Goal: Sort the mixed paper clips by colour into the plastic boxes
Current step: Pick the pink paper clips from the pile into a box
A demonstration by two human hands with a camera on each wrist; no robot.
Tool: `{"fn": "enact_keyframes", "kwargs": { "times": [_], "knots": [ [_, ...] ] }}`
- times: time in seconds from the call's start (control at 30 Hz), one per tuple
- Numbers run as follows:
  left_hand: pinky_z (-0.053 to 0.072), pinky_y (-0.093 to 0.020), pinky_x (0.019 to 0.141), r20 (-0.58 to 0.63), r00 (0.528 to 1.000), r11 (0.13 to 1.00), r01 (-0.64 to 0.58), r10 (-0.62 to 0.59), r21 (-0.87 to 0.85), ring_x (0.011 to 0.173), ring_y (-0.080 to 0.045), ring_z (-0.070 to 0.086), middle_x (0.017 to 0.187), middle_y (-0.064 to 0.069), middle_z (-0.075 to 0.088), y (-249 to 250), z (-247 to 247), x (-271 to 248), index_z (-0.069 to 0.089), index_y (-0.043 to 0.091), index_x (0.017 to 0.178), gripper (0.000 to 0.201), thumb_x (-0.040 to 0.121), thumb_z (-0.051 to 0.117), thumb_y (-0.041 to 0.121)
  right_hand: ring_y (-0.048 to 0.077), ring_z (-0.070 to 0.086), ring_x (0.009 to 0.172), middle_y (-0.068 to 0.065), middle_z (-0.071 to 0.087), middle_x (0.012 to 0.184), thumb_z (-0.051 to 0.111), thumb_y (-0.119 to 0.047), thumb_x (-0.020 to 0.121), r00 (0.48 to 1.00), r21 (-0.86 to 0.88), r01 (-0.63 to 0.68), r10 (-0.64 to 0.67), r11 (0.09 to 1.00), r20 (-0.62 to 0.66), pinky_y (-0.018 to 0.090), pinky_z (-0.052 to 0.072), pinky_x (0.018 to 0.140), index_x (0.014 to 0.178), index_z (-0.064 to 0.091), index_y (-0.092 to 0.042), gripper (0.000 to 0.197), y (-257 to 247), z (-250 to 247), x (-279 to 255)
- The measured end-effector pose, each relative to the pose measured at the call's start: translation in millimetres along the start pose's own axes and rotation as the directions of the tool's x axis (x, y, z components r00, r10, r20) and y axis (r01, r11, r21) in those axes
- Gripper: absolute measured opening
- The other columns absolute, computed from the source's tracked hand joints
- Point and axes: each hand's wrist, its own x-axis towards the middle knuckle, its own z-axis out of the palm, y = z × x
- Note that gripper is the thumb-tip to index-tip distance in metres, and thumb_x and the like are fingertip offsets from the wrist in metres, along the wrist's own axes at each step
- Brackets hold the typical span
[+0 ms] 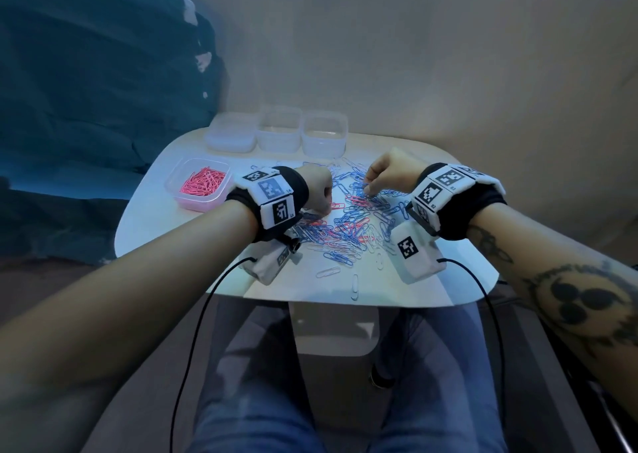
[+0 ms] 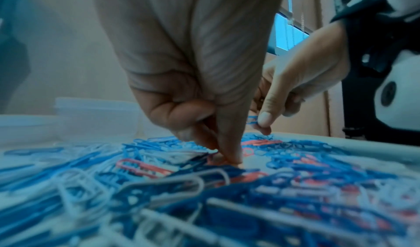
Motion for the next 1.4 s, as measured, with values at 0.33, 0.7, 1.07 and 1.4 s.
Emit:
{"fn": "enact_keyframes", "kwargs": {
  "times": [0.33,0.7,1.07,1.4],
  "knots": [
    [0.043,-0.009,0.045,-0.104,0.995,0.809,-0.071,0.012,-0.583,0.056,-0.008,0.052,0.062,0.003,0.053,-14,-14,-20,0.047,0.016,0.067,0.027,0.084,0.065,0.005,0.018,0.049,0.083,0.002,0.054,0.09,0.074,-0.013,0.074,0.988,-0.293,0.15,-0.132,0.944,0.082,0.022,0.036,0.061,0.103,0.066,-0.01,0.03,-14,12,-9],
    [0.036,-0.011,0.042,0.003,0.984,0.28,0.053,-0.177,-0.958,0.05,-0.003,0.044,0.064,0.0,0.047,-19,9,-33,0.057,0.015,0.089,0.012,0.093,0.051,0.006,0.016,0.052,0.079,0.001,0.057,0.074,0.072,-0.01,0.076,0.987,-0.177,0.158,-0.158,0.971,0.01,0.018,0.04,0.064,0.092,0.069,-0.005,0.018,-9,12,-11],
    [0.027,-0.011,0.04,0.127,0.984,-0.575,0.031,-0.128,-0.818,0.035,-0.01,0.031,0.043,0.004,0.032,-12,12,-32,0.03,0.018,0.061,0.023,0.084,0.031,0.019,0.0,0.042,0.047,-0.006,0.047,0.056,0.074,-0.009,0.075,0.988,0.153,0.148,-0.152,0.977,0.016,0.006,0.029,0.041,0.061,0.052,-0.02,0.028,-18,0,-30],
    [0.033,-0.01,0.036,0.108,0.953,-0.562,-0.072,-0.282,-0.824,0.033,-0.002,0.043,0.044,0.006,0.045,4,22,-32,0.052,0.012,0.076,0.031,0.098,0.04,0.031,0.005,0.033,0.041,-0.004,0.044,0.051,0.078,-0.016,0.072,0.995,0.296,0.092,-0.102,0.951,0.021,0.016,0.024,0.039,0.061,0.055,-0.017,0.025,-22,0,-35]
  ]
}}
